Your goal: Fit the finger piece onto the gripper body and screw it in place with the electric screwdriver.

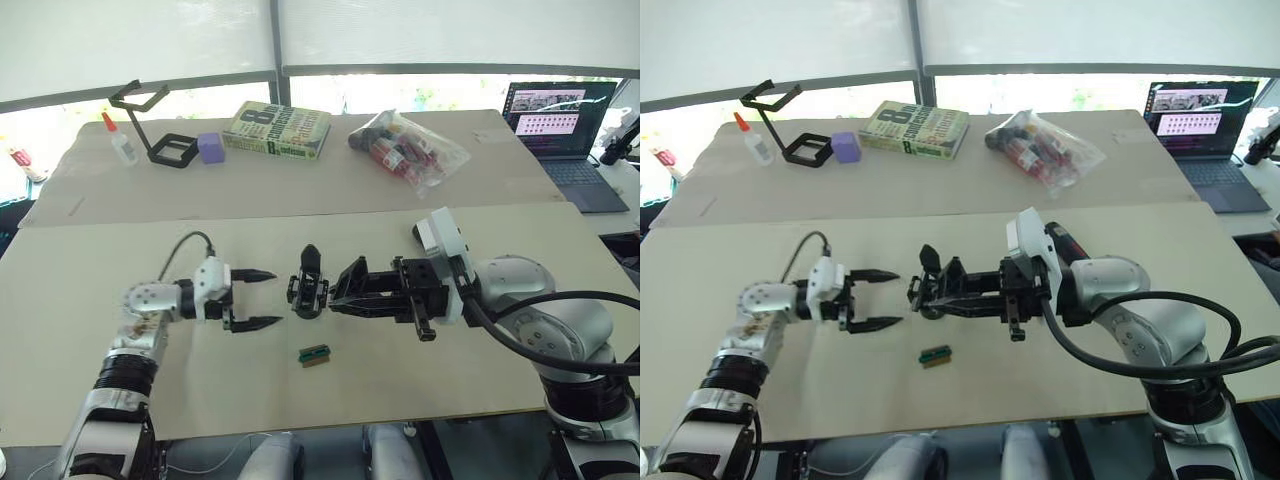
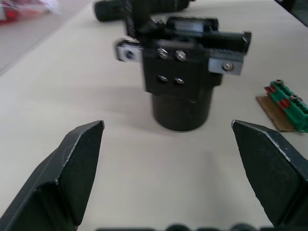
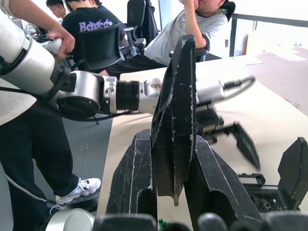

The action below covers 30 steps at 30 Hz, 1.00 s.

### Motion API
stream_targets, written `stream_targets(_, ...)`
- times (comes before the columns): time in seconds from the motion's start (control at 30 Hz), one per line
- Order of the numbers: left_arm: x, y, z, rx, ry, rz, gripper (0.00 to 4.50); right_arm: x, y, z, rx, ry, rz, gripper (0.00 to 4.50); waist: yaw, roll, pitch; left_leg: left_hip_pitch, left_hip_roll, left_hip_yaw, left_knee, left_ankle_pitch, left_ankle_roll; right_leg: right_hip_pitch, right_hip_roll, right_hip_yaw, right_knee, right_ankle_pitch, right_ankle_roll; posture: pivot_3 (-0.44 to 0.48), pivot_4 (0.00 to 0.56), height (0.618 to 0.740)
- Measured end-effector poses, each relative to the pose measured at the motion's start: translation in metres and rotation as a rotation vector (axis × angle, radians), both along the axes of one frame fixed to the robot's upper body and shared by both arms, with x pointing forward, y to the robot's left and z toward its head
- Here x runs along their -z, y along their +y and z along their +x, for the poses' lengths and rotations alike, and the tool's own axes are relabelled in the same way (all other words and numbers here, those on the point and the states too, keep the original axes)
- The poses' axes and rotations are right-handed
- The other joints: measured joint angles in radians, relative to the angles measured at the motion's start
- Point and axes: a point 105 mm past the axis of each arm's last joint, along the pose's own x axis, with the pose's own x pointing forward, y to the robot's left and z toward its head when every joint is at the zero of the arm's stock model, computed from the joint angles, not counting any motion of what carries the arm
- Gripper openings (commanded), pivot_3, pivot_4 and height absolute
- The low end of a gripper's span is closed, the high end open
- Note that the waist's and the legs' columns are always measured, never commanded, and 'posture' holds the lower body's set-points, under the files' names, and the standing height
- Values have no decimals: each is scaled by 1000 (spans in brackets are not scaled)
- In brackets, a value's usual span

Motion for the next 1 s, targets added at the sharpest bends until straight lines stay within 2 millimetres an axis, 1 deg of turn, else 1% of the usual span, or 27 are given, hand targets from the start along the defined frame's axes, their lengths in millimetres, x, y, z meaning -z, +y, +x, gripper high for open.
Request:
stream_targets(0.1, 9, -10, 1, 14, 31, 7, 4500, 0, 0, 0, -1, 1, 0, 382, 0, 0, 0, 0, 0, 0, 0, 0, 0, 0, 0, 0, 0, 0, 0, 0, 150, 740)
stream_targets(0.2, 7, -22, 10, 22, 16, 7, 4500, 0, -2, 0, -1, 0, -11, 382, 2, 0, 0, 0, 0, 0, 1, 0, 0, 1, 0, 0, 0, 0, 0, 0, 150, 740)
stream_targets(0.4, 8, -42, 15, 60, 24, -18, 4500, 5, -4, -2, -4, 15, -21, 382, 2, 0, 0, 0, 0, 0, 1, 0, 1, 1, 0, 0, 0, 0, 0, 0, 150, 740)
stream_targets(0.47, 8, -44, 17, 66, 23, -2, 4500, 8, -5, -2, 1, 28, -27, 382, 2, 0, 0, 0, 0, 0, 1, 0, 1, 1, 0, 0, 0, 0, 0, 0, 150, 740)
stream_targets(0.57, 9, -44, 19, 74, 31, 6, 3674, 10, -5, -5, -1, 31, -31, 382, 3, 0, 0, 0, 0, 0, 2, 0, 1, 1, 0, 0, 0, 0, 0, 0, 150, 740)
stream_targets(0.67, 9, -46, 18, 87, 45, 2, 2293, 15, -6, -7, 1, 45, -33, 382, 4, 0, 0, 1, 0, 0, 2, -1, 1, 1, 0, 0, 0, 0, 1, 0, 150, 740)
stream_targets(0.87, 10, -46, 18, 93, 27, 14, 2304, 12, -2, -4, 21, 4, 3, 382, 4, 0, -1, 0, 0, 0, 2, -1, 1, 1, 0, 0, 0, 0, 1, 0, 150, 740)
stream_targets(0.93, 10, -45, 18, 77, 23, 14, 2304, 14, 5, 6, 36, -27, 27, 382, 3, 0, -1, 1, 0, 1, 3, -1, 1, 2, 0, 1, 0, 0, 1, 0, 150, 740)
stream_targets(1.0, 10, -47, 19, 61, 11, 13, 2304, 23, 14, 19, 61, -33, 33, 382, 2, 0, -1, 1, 0, 1, 4, -1, 1, 2, 0, 1, 1, 1, 1, 0, 150, 740)
